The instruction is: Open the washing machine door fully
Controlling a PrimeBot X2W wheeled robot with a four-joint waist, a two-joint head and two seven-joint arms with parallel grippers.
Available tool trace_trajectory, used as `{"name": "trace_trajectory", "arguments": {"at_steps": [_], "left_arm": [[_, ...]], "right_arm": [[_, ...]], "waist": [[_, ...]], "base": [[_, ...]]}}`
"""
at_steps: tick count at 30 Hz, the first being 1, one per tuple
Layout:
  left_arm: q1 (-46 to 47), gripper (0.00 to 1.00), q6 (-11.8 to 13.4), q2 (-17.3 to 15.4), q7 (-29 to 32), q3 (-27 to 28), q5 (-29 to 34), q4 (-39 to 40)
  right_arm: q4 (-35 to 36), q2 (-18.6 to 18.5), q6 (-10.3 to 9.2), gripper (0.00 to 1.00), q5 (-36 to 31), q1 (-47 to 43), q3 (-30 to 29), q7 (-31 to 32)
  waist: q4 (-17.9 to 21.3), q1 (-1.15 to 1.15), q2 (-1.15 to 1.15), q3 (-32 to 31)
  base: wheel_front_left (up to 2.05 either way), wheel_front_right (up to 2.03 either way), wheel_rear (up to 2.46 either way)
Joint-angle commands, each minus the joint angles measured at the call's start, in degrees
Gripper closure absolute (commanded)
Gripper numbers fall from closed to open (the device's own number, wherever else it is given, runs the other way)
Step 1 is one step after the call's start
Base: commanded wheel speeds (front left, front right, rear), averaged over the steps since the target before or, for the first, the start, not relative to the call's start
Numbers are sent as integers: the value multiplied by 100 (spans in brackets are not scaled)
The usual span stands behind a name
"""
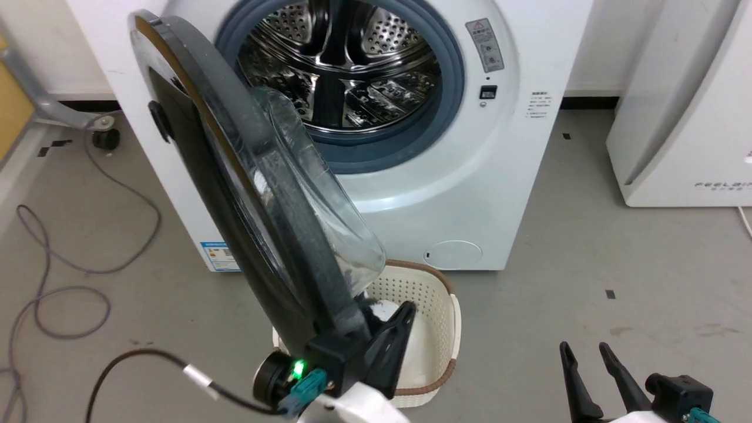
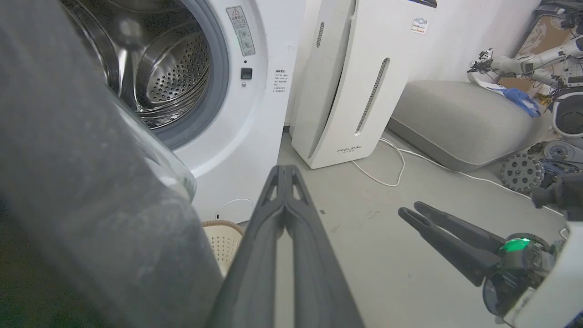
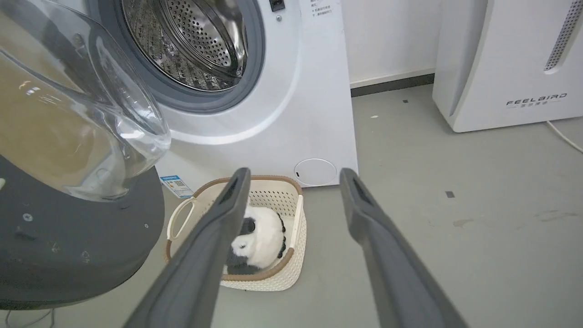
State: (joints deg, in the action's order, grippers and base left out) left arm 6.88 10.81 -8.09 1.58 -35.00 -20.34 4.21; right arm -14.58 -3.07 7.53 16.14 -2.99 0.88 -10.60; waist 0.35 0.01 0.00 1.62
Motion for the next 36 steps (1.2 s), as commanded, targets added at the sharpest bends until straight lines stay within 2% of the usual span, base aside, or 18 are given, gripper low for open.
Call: {"name": "trace_trajectory", "arguments": {"at_steps": [1,12,21,29,33,36], "left_arm": [[-146,100,142,-187,37,171,2,54],[-933,100,673,-558,242,310,137,1095],[-1096,100,937,-704,151,527,241,1269],[-1026,100,1224,-951,-188,1258,203,1208],[-987,100,1325,-1217,-338,1819,82,1079],[-964,100,1308,-1418,-445,2254,-121,889]], "right_arm": [[-29,19,-4,0,30,-22,2,15],[-85,19,-4,0,61,-149,-51,92],[-70,19,-4,0,73,-158,-56,182],[-55,19,-4,0,65,-106,-52,227],[-68,19,-4,0,76,-99,-67,244],[-71,19,-4,0,72,-80,-75,252]], "waist": [[-74,-1,0,-42],[-683,-1,0,-136],[-1303,-1,0,-131],[-1444,-1,0,-76],[-1415,-1,0,-38],[-1350,-1,0,-4]], "base": [[0,0,0],[0,0,0],[0,0,0],[0,0,0],[0,0,0],[0,0,0]]}}
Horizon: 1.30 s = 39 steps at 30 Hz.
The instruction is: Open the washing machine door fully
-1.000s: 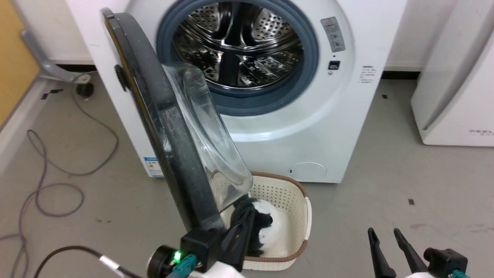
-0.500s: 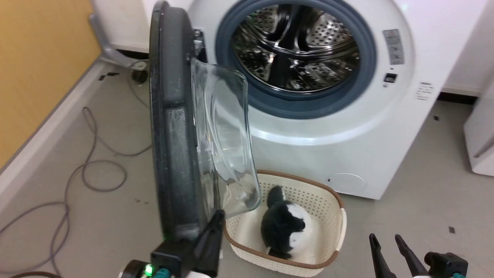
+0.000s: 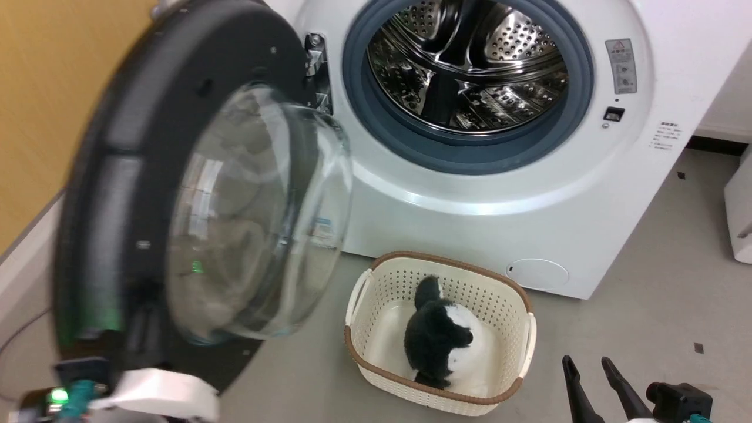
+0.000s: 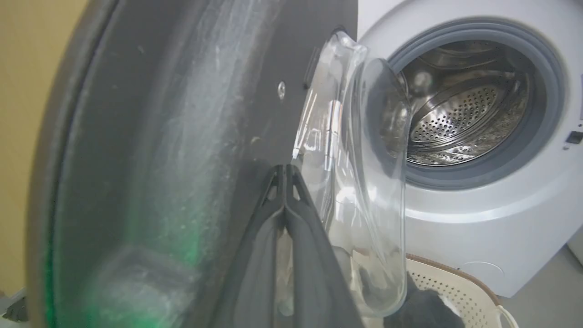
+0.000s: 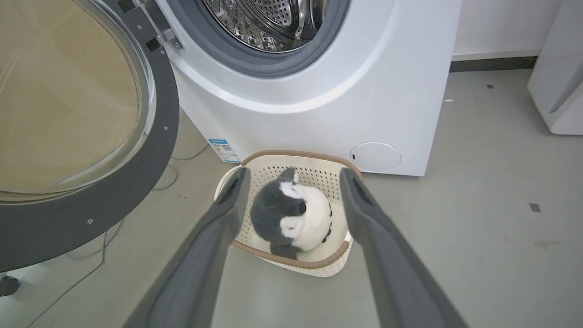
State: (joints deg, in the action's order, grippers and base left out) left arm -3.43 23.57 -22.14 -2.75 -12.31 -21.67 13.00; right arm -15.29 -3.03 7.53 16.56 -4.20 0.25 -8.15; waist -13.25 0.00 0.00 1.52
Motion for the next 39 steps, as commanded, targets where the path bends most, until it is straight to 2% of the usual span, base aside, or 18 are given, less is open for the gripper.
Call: {"name": "trace_trajectory", "arguments": {"at_steps": [1,6,11,16,25,30,35,39], "left_arm": [[71,100,25,-59,-63,113,-53,-45],[144,100,-31,-279,-327,775,-406,-450],[371,100,-270,-539,-526,1330,-799,-1089],[660,100,-511,-741,-740,1567,-962,-1774],[855,100,-709,-802,-982,1775,-1129,-2513],[603,100,-599,-683,-1059,1745,-1042,-2453],[25,100,-429,-487,-1109,1638,-887,-1997],[-473,100,-346,-249,-1061,1308,-748,-1529]], "right_arm": [[-2,15,-4,0,28,48,-11,8],[-13,15,-4,0,26,83,-20,21],[-28,15,-4,0,20,125,-27,29],[-38,15,-4,0,10,180,-32,27],[-94,15,-4,0,4,214,-22,9],[-121,15,-4,0,27,193,-3,-35],[-131,15,-4,0,26,117,27,-32],[-70,15,-4,0,-31,58,-17,-34]], "waist": [[34,0,0,17],[130,0,0,71],[212,0,0,136],[260,0,0,208],[320,0,0,193],[380,0,0,97],[419,0,0,-31],[429,0,0,-136]], "base": [[0,0,0],[0,0,0],[0,0,0],[0,0,0],[0,0,0],[0,0,0],[0,0,0],[0,0,0]]}}
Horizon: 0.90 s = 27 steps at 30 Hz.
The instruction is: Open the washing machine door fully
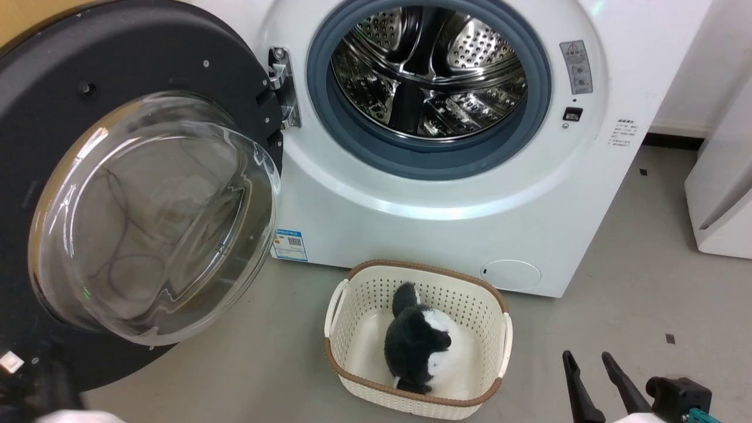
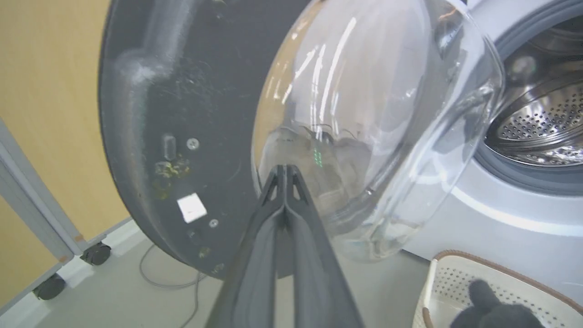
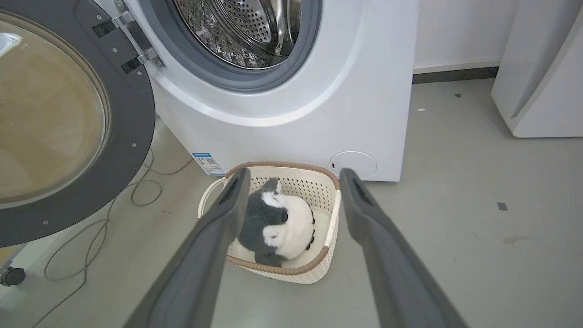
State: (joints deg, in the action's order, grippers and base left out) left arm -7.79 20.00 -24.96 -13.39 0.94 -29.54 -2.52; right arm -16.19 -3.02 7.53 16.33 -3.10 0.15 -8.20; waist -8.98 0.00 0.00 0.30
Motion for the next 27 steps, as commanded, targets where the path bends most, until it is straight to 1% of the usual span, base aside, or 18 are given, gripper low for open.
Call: {"name": "trace_trajectory", "arguments": {"at_steps": [1,2,3,4,5,6,7,8,16,22,23,27], "left_arm": [[-136,100,17,111,21,-138,72,128],[-228,96,28,198,39,-262,104,220],[-315,75,56,290,51,-389,149,311],[-393,62,86,390,67,-507,179,395],[-451,53,106,467,70,-593,194,451],[-491,26,110,519,69,-685,228,490],[-512,11,104,563,68,-772,257,529],[-519,0,87,609,66,-858,277,565],[-283,0,-115,743,89,-1465,540,572],[134,0,-372,771,145,-1848,703,289],[346,0,-482,788,168,-1996,770,112],[535,0,-536,813,158,-2084,820,-103]], "right_arm": [[43,14,-4,0,-17,-60,-18,-21],[66,14,-4,0,-32,-66,-26,-16],[90,14,-4,0,-49,-73,-36,-14],[113,14,-4,0,-63,-81,-45,-12],[139,14,-4,0,-89,-88,-60,-14],[163,14,-4,0,-107,-98,-77,-13],[185,14,-4,0,-119,-109,-94,-8],[207,14,-4,0,-130,-120,-110,-4],[440,14,-4,0,-386,-155,-172,41],[712,14,-4,0,-667,-130,-233,121],[863,14,-4,0,-765,-149,-278,183],[1034,14,-4,0,-883,-201,-286,267]], "waist": [[4,0,0,-31],[11,0,0,-51],[17,0,0,-70],[22,0,0,-84],[27,0,0,-97],[29,0,0,-110],[33,0,0,-121],[37,0,0,-131],[256,0,0,-191],[586,0,0,-193],[764,0,0,-176],[978,0,0,-157]], "base": [[0,0,0],[0,0,0],[0,0,0],[0,0,0],[0,0,0],[0,0,0],[0,0,0],[0,0,0],[0,0,0],[0,0,0],[0,0,0],[0,0,0]]}}
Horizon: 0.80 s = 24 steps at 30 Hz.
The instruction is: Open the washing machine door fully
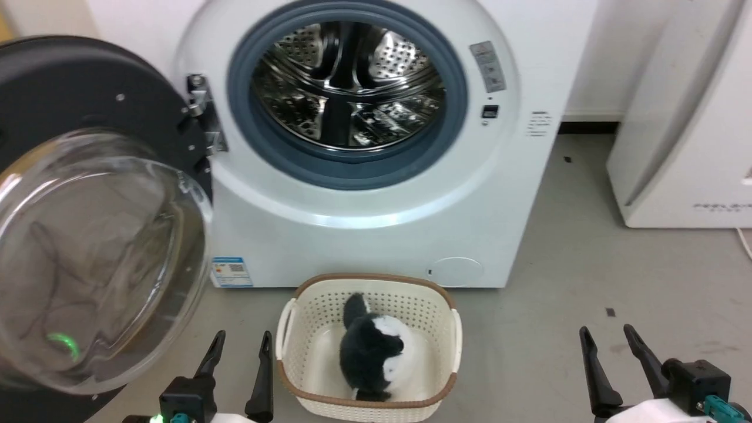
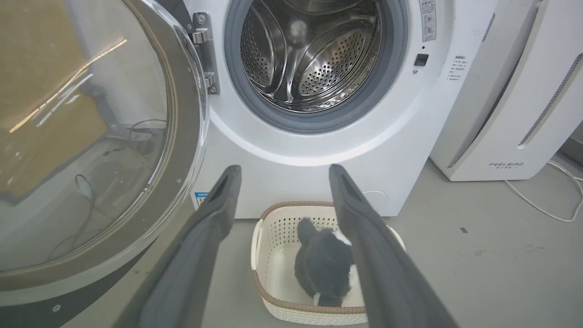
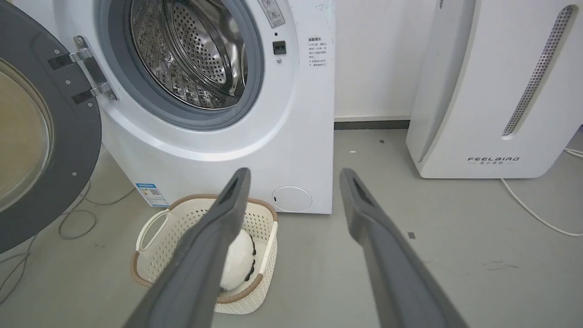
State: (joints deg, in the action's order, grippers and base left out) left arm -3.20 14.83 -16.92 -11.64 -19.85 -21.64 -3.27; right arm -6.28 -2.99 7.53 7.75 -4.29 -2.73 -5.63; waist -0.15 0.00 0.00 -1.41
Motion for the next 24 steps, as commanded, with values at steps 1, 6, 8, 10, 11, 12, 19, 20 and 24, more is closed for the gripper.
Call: {"name": "trace_trajectory", "arguments": {"at_steps": [1,6,8,10,11,12,19,20,24], "left_arm": [[100,0,-13,19,-26,-7,34,-74],[140,0,3,33,-85,12,24,-219],[145,0,8,30,-105,20,23,-256],[155,0,10,24,-121,23,23,-290],[163,0,6,22,-128,25,19,-305],[171,0,4,25,-136,26,14,-317],[97,100,-13,16,-99,24,-1,-340],[97,100,-14,16,-99,24,-1,-340],[104,100,-61,60,-58,87,68,-319]], "right_arm": [[75,12,-4,0,-38,-101,7,28],[183,12,-4,0,-32,-168,48,98],[210,12,-4,0,-28,-184,55,113],[229,12,-4,0,-18,-201,60,125],[237,12,-4,0,-13,-207,64,128],[243,12,-4,0,-6,-212,70,132],[228,-1,1,100,26,-129,101,152],[228,-1,1,100,27,-129,100,152],[241,-1,1,100,1,-111,106,165]], "waist": [[138,0,0,15],[275,0,0,18],[294,0,0,16],[298,0,0,14],[293,0,0,14],[287,0,0,14],[261,0,0,20],[261,0,0,20],[253,0,0,24]], "base": [[0,0,0],[0,0,0],[0,0,0],[0,0,0],[0,0,0],[0,0,0],[0,0,0],[0,0,0],[0,0,0]]}}
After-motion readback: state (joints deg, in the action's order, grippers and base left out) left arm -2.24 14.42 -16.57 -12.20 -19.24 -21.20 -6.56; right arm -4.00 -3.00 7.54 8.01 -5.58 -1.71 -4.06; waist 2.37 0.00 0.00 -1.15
